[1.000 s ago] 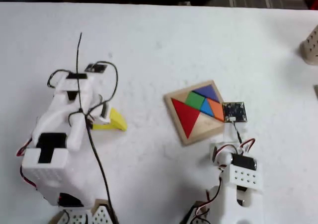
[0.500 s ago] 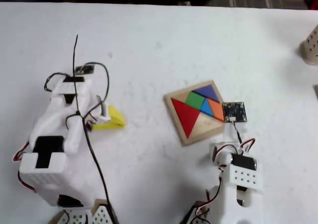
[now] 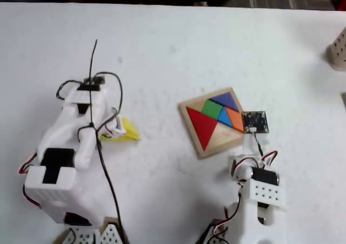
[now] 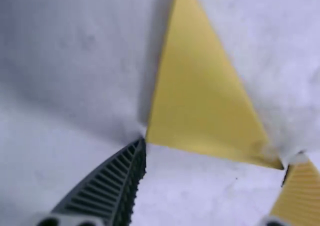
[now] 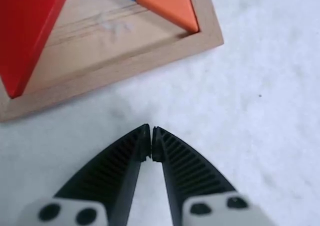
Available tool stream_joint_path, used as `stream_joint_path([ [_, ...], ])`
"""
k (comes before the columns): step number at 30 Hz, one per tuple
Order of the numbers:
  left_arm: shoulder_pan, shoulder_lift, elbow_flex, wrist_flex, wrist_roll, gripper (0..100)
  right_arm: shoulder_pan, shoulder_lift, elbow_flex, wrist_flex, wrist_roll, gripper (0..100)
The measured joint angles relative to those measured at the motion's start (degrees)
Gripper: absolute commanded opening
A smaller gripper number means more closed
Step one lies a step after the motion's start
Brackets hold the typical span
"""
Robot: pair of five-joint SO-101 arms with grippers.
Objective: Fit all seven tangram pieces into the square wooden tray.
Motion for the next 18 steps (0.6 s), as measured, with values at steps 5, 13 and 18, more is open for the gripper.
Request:
stream_joint_path([
  [5, 0.0, 0.0, 0.0, -0.6, 0.3, 43, 0.0, 0.0, 0.0, 0.0, 0.0, 2.1],
  [13, -0.4, 0.0, -0.6, -1.3, 0.4, 43, 0.0, 0.0, 0.0, 0.0, 0.0, 2.1],
  [18, -0.4, 0.0, -0.6, -2.6, 0.4, 43, 0.0, 0.0, 0.0, 0.0, 0.0, 2.1],
])
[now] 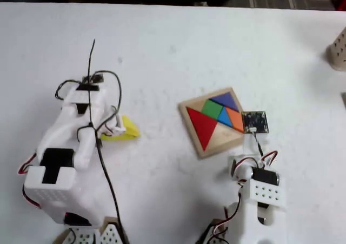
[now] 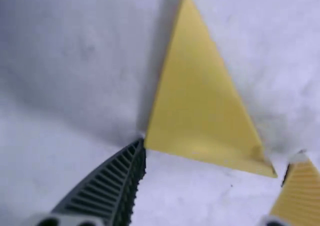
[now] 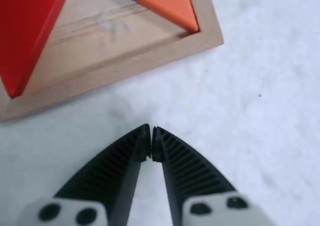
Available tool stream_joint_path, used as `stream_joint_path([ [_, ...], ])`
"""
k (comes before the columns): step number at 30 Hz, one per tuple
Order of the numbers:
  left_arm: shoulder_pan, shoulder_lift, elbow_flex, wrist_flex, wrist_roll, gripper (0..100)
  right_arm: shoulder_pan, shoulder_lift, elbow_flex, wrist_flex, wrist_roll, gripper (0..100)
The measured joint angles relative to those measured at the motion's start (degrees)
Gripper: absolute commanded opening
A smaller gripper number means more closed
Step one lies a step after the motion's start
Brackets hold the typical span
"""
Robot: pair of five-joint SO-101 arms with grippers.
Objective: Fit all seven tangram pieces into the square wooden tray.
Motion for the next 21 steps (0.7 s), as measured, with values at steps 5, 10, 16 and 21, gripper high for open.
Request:
stream_joint_path([
  [5, 0.0, 0.0, 0.0, -0.1, 2.0, 42, 0.0, 0.0, 0.0, 0.0, 0.0, 2.1],
  [10, 0.0, 0.0, 0.0, -1.1, 2.7, 30, 0.0, 0.0, 0.0, 0.0, 0.0, 2.1],
  [16, 0.1, 0.0, 0.0, -2.5, 2.4, 36, 0.0, 0.0, 0.0, 0.0, 0.0, 2.1],
  [21, 0.1, 0.0, 0.0, -2.6, 1.4, 37, 0.0, 0.0, 0.0, 0.0, 0.0, 2.1],
])
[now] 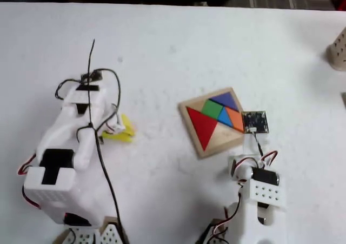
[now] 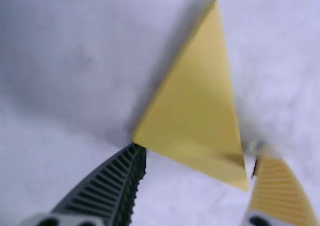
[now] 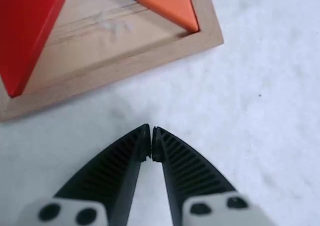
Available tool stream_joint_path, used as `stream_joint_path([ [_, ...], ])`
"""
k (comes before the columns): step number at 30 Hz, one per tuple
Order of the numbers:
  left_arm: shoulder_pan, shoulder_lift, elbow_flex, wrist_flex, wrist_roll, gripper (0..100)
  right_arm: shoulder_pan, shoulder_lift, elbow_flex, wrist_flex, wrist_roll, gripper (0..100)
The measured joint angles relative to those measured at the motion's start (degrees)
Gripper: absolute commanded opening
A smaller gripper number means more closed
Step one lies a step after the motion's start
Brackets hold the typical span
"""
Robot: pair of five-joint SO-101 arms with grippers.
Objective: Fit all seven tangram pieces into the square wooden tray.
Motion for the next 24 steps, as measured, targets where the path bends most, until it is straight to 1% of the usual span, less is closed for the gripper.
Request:
stream_joint_path([
  [5, -0.2, 0.0, 0.0, 0.0, -2.3, 37, 0.0, 0.0, 0.0, 0.0, 0.0, 2.1],
  [8, -2.1, -0.4, -0.4, -0.1, -2.6, 37, 0.0, 0.0, 0.0, 0.0, 0.0, 2.1],
  [13, -5.0, -1.8, -1.6, -1.2, -2.7, 42, 0.0, 0.0, 0.0, 0.0, 0.0, 2.1],
  [24, -5.2, -1.8, -1.6, -4.0, -2.7, 42, 0.0, 0.0, 0.0, 0.0, 0.0, 2.1],
])
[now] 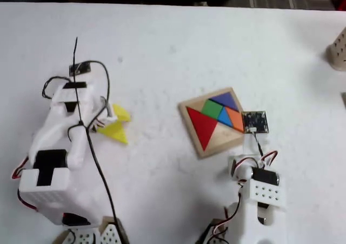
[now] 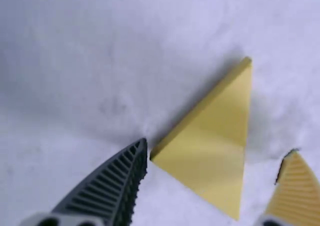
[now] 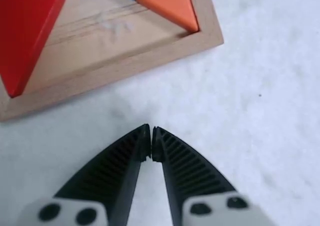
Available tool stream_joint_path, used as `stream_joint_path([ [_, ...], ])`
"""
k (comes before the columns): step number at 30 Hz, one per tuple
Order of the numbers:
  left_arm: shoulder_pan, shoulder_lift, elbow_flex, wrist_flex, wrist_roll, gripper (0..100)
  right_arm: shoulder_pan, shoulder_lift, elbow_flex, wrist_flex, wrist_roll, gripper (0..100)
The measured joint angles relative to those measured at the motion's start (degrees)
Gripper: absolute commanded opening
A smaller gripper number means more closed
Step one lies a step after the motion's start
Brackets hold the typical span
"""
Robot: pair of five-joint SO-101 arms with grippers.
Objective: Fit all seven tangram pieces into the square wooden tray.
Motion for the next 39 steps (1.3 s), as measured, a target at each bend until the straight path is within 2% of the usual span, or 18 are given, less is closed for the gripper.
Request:
stream_joint_path([
  [11, 0.0, 3.9, -2.3, 0.7, 0.1, 41, 0.0, 0.0, 0.0, 0.0, 0.0, 2.1],
  [17, 0.0, 4.2, -2.8, 0.8, 0.1, 30, 0.0, 0.0, 0.0, 0.0, 0.0, 2.1],
  [39, 0.9, 4.3, -3.2, 1.1, -0.4, 30, 0.0, 0.0, 0.0, 0.0, 0.0, 2.1],
])
